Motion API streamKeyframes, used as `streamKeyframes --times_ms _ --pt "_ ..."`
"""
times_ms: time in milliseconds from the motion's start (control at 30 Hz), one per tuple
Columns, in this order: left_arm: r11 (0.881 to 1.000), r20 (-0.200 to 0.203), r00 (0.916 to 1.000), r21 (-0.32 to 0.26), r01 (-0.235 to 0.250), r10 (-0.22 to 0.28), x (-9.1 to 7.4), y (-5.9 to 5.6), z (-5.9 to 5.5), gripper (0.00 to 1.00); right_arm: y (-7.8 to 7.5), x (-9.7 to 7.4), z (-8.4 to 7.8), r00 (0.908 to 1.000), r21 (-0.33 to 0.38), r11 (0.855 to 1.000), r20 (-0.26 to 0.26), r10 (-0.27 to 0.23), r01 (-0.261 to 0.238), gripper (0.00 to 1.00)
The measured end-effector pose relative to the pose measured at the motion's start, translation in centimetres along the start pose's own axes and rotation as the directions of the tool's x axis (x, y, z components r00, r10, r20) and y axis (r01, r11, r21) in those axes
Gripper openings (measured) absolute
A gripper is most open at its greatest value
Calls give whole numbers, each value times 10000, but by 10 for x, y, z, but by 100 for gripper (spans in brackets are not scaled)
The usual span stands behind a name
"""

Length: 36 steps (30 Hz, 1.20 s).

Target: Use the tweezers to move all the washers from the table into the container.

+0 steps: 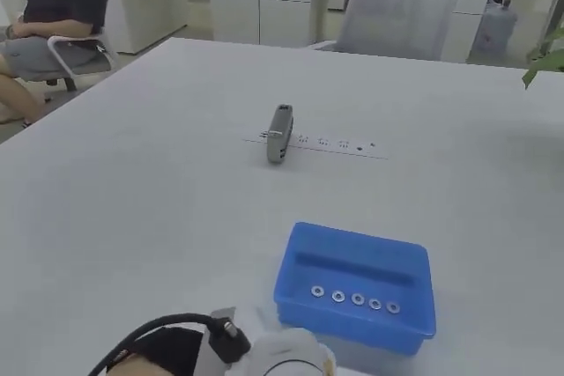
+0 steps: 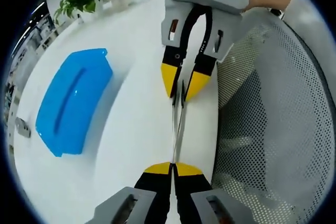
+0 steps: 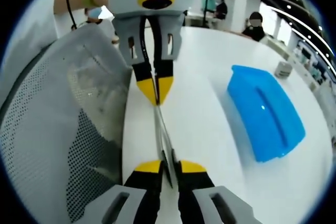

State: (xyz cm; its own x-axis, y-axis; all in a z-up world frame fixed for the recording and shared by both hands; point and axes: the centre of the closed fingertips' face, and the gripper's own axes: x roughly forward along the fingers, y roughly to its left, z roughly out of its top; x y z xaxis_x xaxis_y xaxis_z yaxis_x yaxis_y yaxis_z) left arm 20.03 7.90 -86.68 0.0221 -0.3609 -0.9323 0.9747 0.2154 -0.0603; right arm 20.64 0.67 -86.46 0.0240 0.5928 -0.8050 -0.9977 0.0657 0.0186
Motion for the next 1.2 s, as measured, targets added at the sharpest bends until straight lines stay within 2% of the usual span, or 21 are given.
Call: streamKeyframes --times_ms 100,200,400,500,533,633,667,767,800,833,867,900,933,967,1000,1033,1067,1100,1133,1167,1200 --pt "9999 -319 9994 -11 138 -138 2 -1 -3 0 0 0 0 10000 55 10000 39 3 -3 7" --pt "9998 -436 9989 99 166 -161 1 0 -1 0 0 0 0 10000 110 9999 75 -35 34 7" --pt "9993 -327 9993 325 190 -179 -1 0 -2 0 1 -1 0 9995 398 9992 294 -66 54 8" --pt "9999 82 9999 89 118 -119 -7 -1 -2 8 0 -6 1 9980 843 9964 608 -184 133 11" --pt "9999 191 9998 -54 95 -94 -9 -2 -3 13 -1 -10 4 9959 1176 9930 879 -209 105 12" --pt "9965 876 9958 -815 -190 261 -20 -2 -4 24 -5 -22 8 9900 1746 9844 1335 -463 225 21" --pt "9936 1088 9931 -1087 -310 429 -23 -2 -5 27 -9 -29 11 9852 1813 9825 1558 -718 429 24" --pt "9719 1860 9734 -2167 -920 1336 -40 4 -9 37 -19 -46 19 9654 2380 9674 2201 -1400 860 35" --pt "9555 2138 9607 -2715 -1157 1771 -48 7 -12 41 -26 -56 23 9502 2777 9551 2560 -1776 1037 40" --pt "9432 2317 9498 -3035 -1349 2104 -54 10 -14 45 -30 -63 26 9395 2975 9476 2768 -2019 1160 42" --pt "9205 2628 9279 -3559 -1616 2644 -65 14 -16 48 -36 -75 29 9204 3208 9361 3039 -2459 1441 44" --pt "9022 2823 9120 -3957 -1719 2976 -72 16 -17 50 -41 -83 32 9060 3382 9273 3222 -2743 1605 45" --pt "8729 3085 8867 -4530 -1814 3443 -84 19 -19 51 -46 -94 36 8839 3619 9148 3489 -3113 1794 46" --pt "8550 3312 8652 -4839 -1868 3765 -92 21 -18 53 -48 -102 39 8691 3743 9080 3670 -3317 1884 47" --pt "8253 3585 8308 -5303 -1940 4257 -104 24 -18 54 -51 -109 42 8535 3802 9035 3865 -3494 1977 50" --pt "8031 3754 8023 -5605 -2024 4641 -114 27 -18 57 -55 -121 46 8258 3900 8937 4124 -3847 2216 53" --pt "7699 3987 7549 -6014 -2134 5207 -128 31 -18 58 -57 -129 49 8064 3995 8860 4285 -4076 2355 56" --pt "7478 4142 7211 -6281 -2152 5554 -138 33 -16 60 -61 -139 53 7756 4215 8710 4502 -4426 2523 63" --pt "7249 4276 6847 -6539 -2166 5903 -148 35 -16 61 -63 -146 56 7551 4341 8633 4672 -4600 2574 68" --pt "6890 4525 6148 -6923 -2145 6460 -164 38 -13 62 -65 -155 58 7245 4462 8509 4845 -4903 2773 73" --pt "6764 4591 5927 -7065 -2080 6618 -170 39 -13 63 -67 -161 58 7090 4497 8422 4868 -5102 2973 79"
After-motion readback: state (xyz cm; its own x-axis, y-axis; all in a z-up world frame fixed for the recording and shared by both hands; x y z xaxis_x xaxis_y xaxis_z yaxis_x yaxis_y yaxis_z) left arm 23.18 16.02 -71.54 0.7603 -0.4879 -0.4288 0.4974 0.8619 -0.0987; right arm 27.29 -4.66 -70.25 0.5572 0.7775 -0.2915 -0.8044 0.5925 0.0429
